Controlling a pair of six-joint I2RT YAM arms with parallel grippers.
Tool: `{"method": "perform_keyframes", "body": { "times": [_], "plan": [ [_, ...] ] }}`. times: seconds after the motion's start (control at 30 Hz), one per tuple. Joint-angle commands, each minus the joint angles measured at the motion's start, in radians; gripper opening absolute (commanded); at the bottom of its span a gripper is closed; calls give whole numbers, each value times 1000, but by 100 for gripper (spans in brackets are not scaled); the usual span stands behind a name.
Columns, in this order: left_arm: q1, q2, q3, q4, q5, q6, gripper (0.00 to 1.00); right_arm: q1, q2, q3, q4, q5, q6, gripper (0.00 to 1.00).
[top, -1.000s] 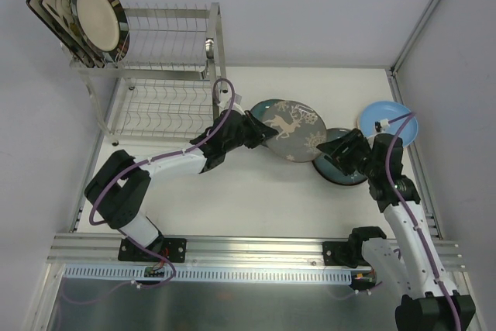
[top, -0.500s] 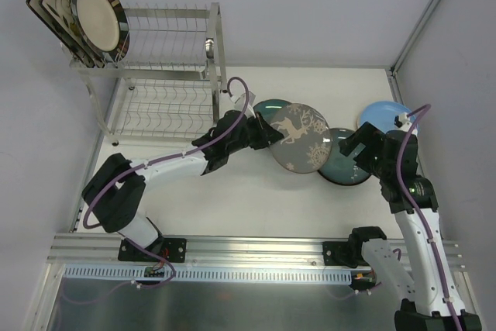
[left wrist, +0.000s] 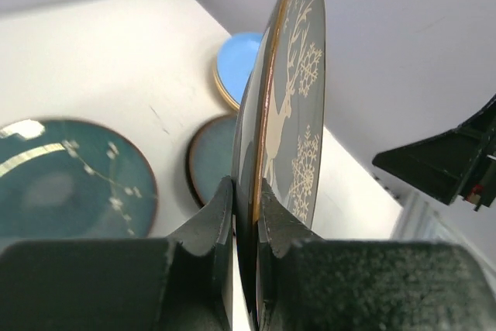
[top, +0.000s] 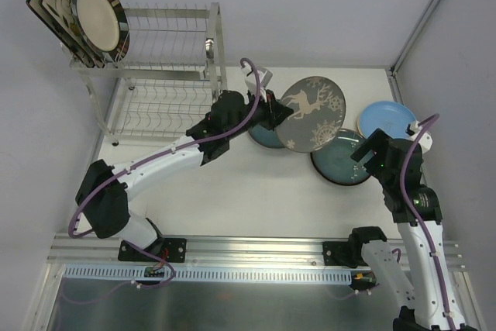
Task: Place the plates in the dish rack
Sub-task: Pass the plate from the right arm to the left, then insert the plate into the dish rack
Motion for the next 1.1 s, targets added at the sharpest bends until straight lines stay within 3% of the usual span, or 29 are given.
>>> {"method": "perform_keyframes", "body": {
  "times": [0.0,0.1,0.3,0.67,1.07],
  "plan": [
    [-10,-85,152,122,-44,225,0,0,-11,-20,-7,35,-5,99],
    [3,-69,229,100,-60,342,0,2,-15,-21,-6,36,-9,100],
    [95,-37,383,74,-22,411,0,2,-3,-21,2,32,-16,99],
    [288,-26,627,45,49,397,0,3,51,-12,40,7,-39,100],
    [524,-111,664,40,-26,362,0,2,113,-3,68,-36,-62,100]
  ]
}}
